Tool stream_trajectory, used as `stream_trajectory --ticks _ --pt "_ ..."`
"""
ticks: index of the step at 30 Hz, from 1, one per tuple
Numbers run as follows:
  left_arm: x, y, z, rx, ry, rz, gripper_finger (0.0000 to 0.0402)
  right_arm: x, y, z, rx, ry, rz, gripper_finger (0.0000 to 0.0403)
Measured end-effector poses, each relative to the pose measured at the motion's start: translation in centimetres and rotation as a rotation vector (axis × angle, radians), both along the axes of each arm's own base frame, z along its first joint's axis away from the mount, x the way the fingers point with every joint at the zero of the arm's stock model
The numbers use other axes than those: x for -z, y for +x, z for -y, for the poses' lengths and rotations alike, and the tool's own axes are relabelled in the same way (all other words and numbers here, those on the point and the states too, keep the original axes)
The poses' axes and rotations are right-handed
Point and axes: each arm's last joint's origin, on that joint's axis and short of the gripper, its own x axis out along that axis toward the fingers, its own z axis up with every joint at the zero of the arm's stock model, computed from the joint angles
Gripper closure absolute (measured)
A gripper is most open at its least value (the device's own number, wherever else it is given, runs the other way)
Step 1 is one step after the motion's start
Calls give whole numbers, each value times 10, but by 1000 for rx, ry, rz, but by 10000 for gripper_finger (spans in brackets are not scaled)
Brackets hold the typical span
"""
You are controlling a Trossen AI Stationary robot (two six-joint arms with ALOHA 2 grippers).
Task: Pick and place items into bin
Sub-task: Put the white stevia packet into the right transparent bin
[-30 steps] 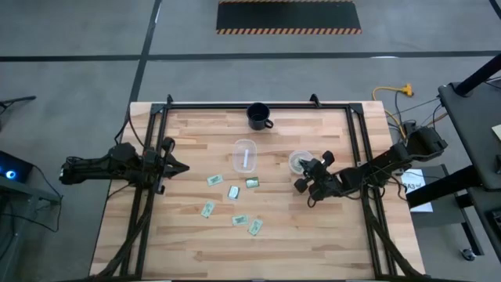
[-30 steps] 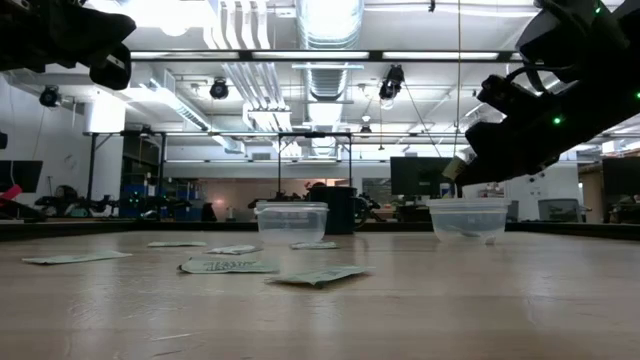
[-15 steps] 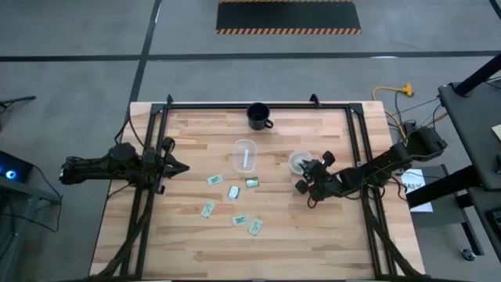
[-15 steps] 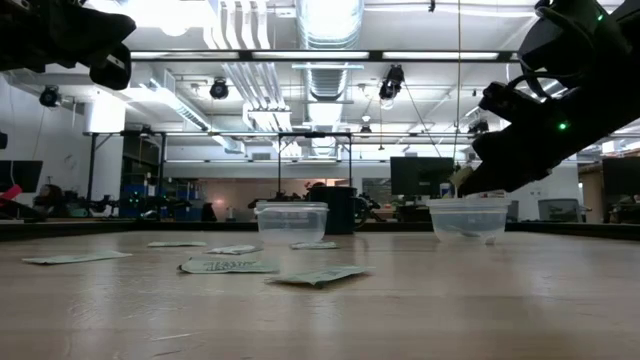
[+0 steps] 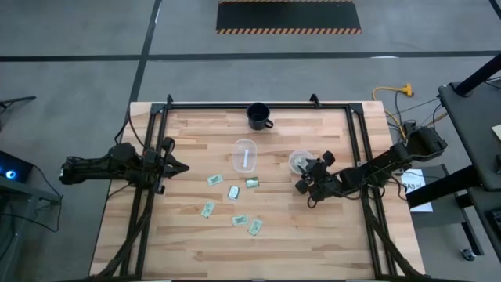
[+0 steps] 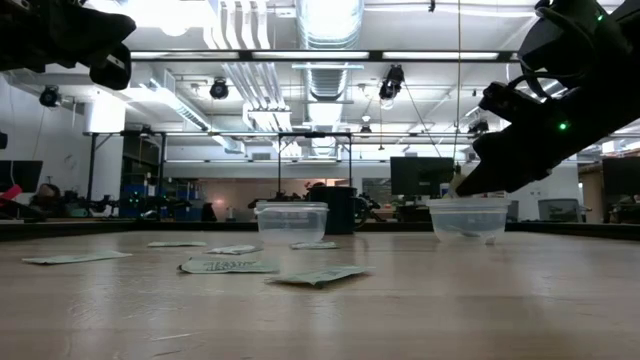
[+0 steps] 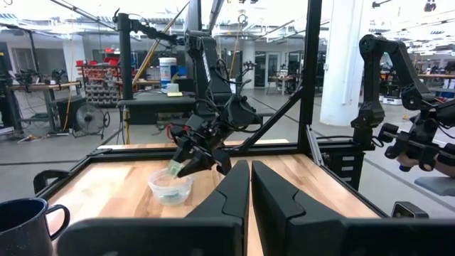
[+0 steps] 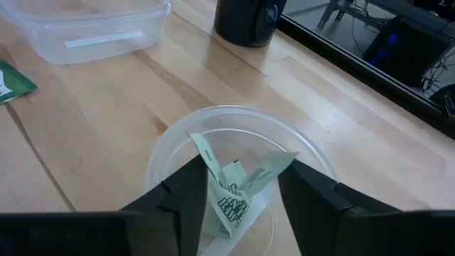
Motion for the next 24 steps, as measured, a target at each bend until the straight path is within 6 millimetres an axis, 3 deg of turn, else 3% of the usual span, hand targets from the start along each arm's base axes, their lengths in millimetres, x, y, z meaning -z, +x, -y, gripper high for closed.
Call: stream_trajectory --ticks 11,24 --pt "0 0 0 0 0 0 401 0 0 0 1 2 2 193" --pt "0 0 0 0 0 0 401 0 0 0 3 0 8 172"
